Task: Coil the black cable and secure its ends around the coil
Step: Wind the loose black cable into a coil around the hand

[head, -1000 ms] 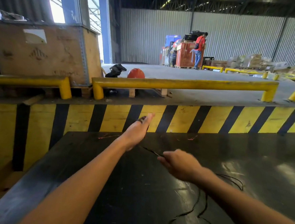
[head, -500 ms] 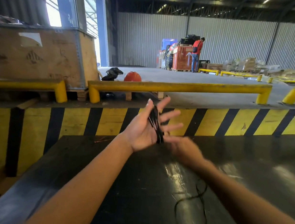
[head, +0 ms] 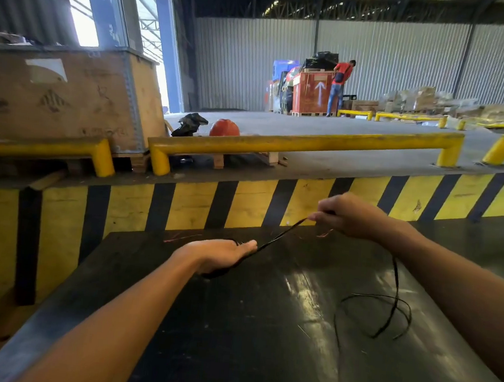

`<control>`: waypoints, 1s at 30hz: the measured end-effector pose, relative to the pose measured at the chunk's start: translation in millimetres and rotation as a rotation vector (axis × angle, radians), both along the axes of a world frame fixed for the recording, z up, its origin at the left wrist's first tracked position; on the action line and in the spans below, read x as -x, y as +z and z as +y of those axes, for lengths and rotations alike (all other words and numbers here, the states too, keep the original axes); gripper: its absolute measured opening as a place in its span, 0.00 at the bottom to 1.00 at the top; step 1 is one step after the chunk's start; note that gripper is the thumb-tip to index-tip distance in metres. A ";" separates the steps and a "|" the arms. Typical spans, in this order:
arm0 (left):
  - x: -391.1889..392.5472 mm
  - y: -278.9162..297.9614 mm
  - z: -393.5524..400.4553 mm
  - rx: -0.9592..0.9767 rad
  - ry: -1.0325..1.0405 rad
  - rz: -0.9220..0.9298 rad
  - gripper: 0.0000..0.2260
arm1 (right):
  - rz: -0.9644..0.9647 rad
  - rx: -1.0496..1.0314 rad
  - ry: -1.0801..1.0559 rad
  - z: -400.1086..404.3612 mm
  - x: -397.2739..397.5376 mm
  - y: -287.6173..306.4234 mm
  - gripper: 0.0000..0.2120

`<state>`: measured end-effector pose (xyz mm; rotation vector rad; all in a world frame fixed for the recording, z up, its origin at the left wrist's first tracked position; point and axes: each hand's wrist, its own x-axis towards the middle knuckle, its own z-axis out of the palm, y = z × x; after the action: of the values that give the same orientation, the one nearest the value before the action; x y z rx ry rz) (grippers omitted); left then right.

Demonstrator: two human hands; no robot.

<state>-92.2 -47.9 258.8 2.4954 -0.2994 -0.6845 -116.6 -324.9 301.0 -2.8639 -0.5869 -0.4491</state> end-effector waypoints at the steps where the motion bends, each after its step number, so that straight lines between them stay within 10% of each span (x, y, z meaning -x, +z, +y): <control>1: 6.9 2.0 -5.4 0.080 -0.078 0.125 0.28 | -0.060 0.010 -0.044 -2.0 -2.8 5.1 0.15; 6: 38.3 20.3 -26.0 0.754 -0.435 0.605 0.25 | -0.213 -0.183 -0.200 4.9 -7.6 -9.7 0.16; 12: 34.5 47.4 -44.4 1.423 -0.234 0.451 0.21 | 0.367 -0.240 0.021 81.8 39.2 -111.6 0.12; 20: -6.9 15.1 8.3 0.817 0.106 -0.091 0.23 | 0.375 -0.073 0.118 39.8 41.1 -29.2 0.12; 25: 15.1 10.3 -1.9 0.344 -0.146 0.129 0.23 | 0.133 -0.202 0.035 6.4 14.7 32.0 0.11; 30: 43.1 19.7 -33.4 0.673 -0.488 0.530 0.24 | 0.012 -0.322 -0.032 25.0 2.9 3.7 0.09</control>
<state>-135.3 -81.3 278.5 1.5411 -0.7939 -1.1714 -119.5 -299.9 304.8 -2.5700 -0.4226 -0.4820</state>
